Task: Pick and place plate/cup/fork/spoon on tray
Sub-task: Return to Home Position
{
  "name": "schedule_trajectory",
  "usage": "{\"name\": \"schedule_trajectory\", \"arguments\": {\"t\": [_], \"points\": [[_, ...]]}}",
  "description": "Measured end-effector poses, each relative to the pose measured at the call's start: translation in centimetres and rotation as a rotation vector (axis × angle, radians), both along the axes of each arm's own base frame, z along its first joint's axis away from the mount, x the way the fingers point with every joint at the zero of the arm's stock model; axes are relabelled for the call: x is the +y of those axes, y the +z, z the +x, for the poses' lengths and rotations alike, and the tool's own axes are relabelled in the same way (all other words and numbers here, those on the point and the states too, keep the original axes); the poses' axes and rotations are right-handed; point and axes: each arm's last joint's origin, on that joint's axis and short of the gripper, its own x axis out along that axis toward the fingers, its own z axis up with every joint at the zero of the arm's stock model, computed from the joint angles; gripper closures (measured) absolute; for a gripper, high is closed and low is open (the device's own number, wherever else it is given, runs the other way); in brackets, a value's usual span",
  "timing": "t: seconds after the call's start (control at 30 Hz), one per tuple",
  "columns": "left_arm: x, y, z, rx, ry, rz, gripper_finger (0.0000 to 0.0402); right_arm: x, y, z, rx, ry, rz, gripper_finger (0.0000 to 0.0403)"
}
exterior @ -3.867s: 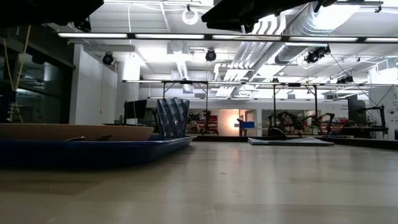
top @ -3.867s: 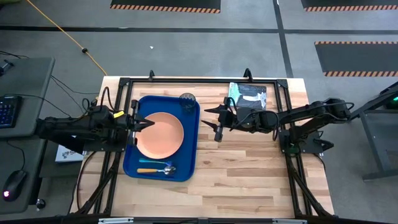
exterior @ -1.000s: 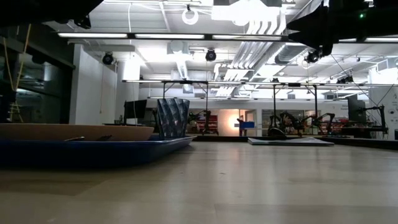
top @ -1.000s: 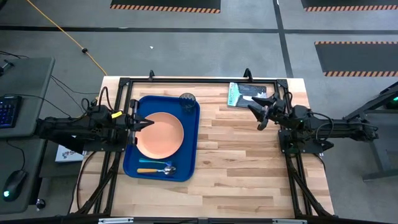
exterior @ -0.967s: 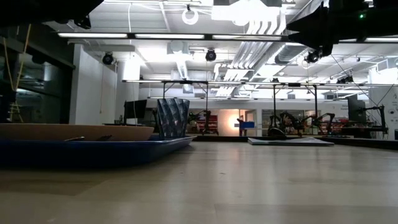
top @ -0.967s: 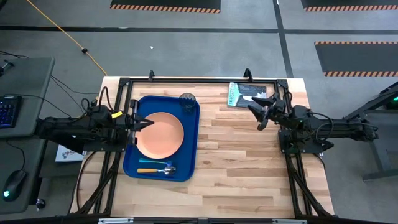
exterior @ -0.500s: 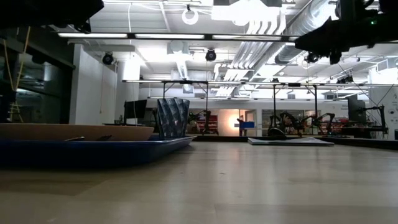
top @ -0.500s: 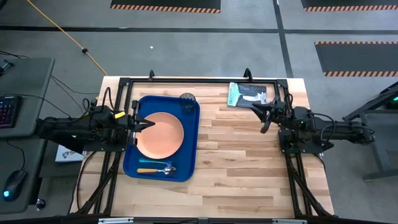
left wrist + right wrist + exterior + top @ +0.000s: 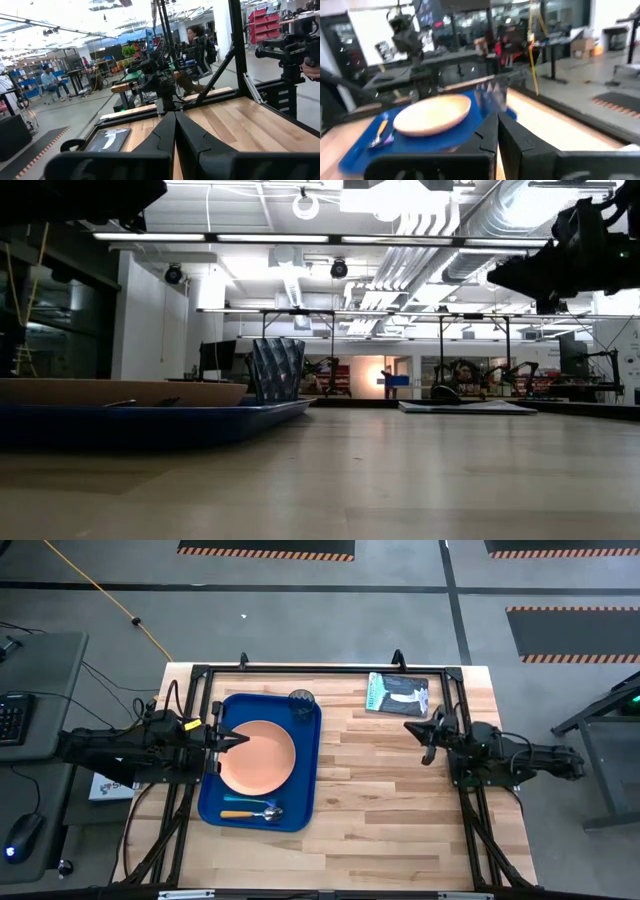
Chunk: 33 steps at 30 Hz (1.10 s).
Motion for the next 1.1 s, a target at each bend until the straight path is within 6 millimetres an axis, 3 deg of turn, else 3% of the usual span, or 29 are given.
{"name": "schedule_trajectory", "arguments": {"t": [0.13, 0.77, 1.1], "points": [[0.0, 0.0, 0.0, 0.002, 0.0, 0.0, 0.0401, 0.2, -0.4, 0.1, 0.045, 0.055, -0.012, 0.0395], [-0.1, -0.4, 0.0, 0.04, -0.027, -0.047, 0.0401, 0.0, -0.9, 0.5, 0.116, 0.012, -0.019, 0.04], [-0.1, -4.1, -0.7, -0.07, -0.037, -0.127, 0.0401, 0.0, -0.9, 0.5, 0.116, 0.017, -0.019, 0.04]]}}
